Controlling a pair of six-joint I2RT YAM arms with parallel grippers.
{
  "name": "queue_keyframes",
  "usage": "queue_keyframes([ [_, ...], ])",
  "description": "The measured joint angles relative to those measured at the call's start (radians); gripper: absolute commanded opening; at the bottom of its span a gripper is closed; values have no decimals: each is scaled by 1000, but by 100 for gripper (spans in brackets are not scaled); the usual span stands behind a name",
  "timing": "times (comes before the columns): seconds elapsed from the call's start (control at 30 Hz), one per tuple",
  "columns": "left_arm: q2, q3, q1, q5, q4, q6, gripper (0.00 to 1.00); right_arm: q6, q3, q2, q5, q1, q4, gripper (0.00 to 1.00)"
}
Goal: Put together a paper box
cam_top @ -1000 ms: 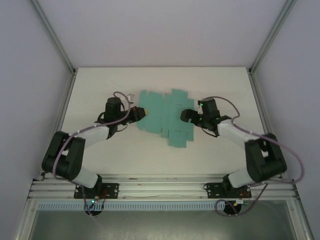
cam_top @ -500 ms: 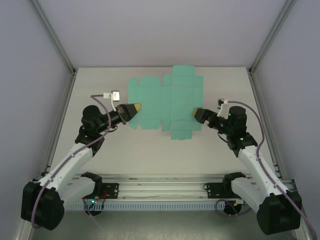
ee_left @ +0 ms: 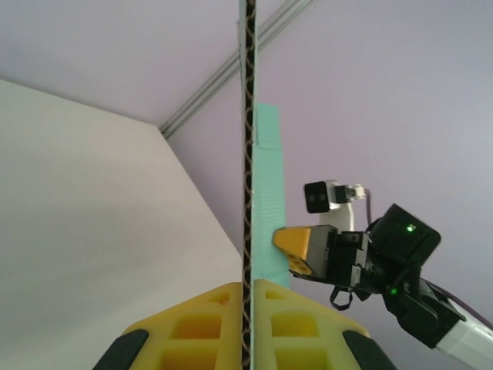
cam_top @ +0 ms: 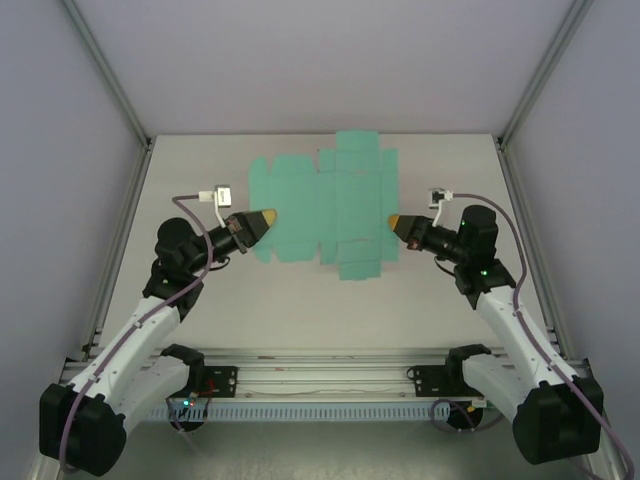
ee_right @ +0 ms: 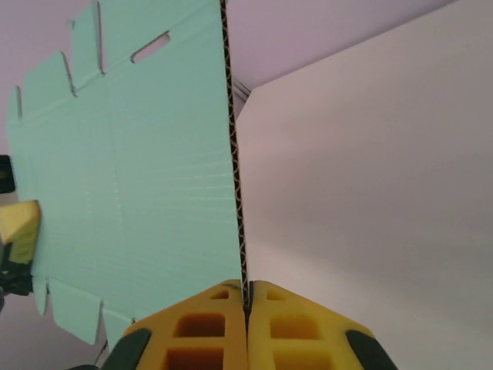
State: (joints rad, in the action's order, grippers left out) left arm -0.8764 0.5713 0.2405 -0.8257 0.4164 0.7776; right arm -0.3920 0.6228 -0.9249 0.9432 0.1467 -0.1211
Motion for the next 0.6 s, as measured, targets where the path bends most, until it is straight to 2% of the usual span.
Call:
queue_keyframes([
  [0.03,0,0,0,18,-20,-10,77,8,0,0,5,0,0,0],
  [0.07,2,0,0,47,-55,-21,99,20,0,0,9,1,1,0],
  [0.13,5,0,1,123,-148,-48,100,58,0,-4,15,3,13,0],
  [0.23,7,0,2,295,-328,-91,100,158,0,-32,3,9,74,0],
  [0.33,7,0,2,464,-499,-126,100,300,2,-93,-64,53,169,0],
  [0.4,7,0,2,542,-586,-146,100,405,9,-143,-164,109,238,0],
  [0.5,4,0,2,600,-653,-161,100,535,43,-227,-313,186,308,0],
  [0.6,-22,4,2,592,-656,-174,100,645,98,-309,-439,227,324,0],
])
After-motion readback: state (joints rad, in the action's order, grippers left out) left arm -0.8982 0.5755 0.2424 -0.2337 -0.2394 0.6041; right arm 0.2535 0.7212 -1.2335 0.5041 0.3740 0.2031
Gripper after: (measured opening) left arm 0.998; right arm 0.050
